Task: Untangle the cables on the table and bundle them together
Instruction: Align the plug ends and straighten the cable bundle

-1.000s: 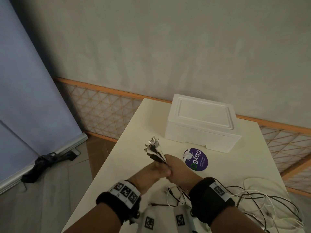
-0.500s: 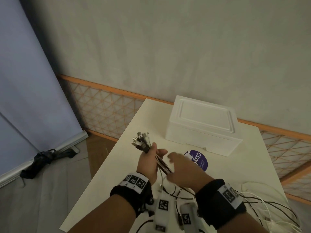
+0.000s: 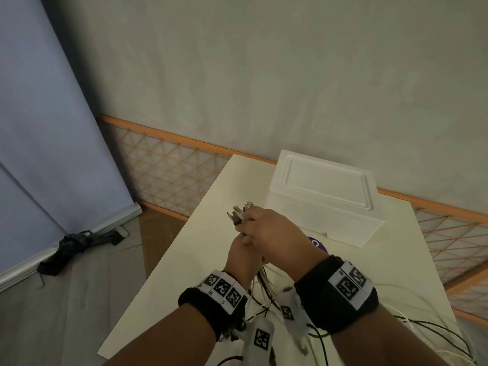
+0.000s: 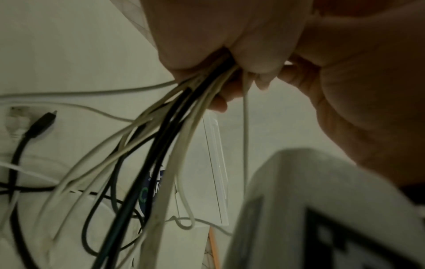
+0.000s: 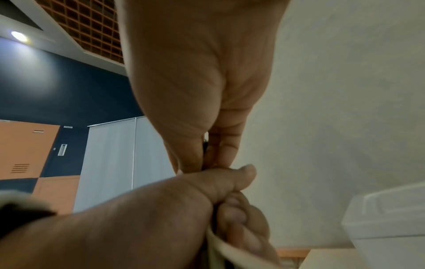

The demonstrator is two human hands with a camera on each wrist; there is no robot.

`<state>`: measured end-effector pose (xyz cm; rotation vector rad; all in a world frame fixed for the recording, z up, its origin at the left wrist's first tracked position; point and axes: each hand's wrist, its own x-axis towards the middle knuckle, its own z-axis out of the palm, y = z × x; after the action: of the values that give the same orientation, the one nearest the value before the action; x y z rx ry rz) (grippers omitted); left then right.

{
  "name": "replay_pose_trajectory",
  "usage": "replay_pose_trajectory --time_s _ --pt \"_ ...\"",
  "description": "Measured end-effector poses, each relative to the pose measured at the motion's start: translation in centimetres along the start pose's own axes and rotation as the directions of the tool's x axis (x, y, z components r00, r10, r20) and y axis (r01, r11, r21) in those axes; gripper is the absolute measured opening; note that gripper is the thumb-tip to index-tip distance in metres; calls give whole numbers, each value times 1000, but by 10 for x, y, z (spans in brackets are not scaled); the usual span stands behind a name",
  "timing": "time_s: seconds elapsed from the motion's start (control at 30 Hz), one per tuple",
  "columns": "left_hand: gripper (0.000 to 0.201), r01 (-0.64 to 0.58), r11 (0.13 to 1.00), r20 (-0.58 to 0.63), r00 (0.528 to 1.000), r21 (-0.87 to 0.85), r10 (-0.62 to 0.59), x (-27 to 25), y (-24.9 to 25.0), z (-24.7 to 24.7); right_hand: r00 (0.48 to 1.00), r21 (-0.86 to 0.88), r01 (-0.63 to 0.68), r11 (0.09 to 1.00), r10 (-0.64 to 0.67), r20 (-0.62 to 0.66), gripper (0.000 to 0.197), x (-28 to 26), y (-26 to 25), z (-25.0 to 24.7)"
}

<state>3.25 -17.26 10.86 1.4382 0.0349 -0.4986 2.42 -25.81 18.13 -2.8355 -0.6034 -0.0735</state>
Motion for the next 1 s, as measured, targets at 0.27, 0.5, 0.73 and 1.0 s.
replay_pose_trajectory --time_s 0.27,0.5,0.73,1.0 --pt "39 -83 994 24 996 69 82 -14 14 -4 935 -136 54 989 -97 -341 14 2 1 -2" --pt "34 -122 965 165 983 232 85 -20 17 -10 990 193 -19 981 45 -132 24 -1 8 4" --pt "32 -116 962 334 942 248 28 -18 22 -16 983 325 -157 933 179 -39 46 1 13 8" --pt "13 -27 986 274 961 165 -19 -22 25 -11 977 241 -4 970 54 -204 47 4 9 15"
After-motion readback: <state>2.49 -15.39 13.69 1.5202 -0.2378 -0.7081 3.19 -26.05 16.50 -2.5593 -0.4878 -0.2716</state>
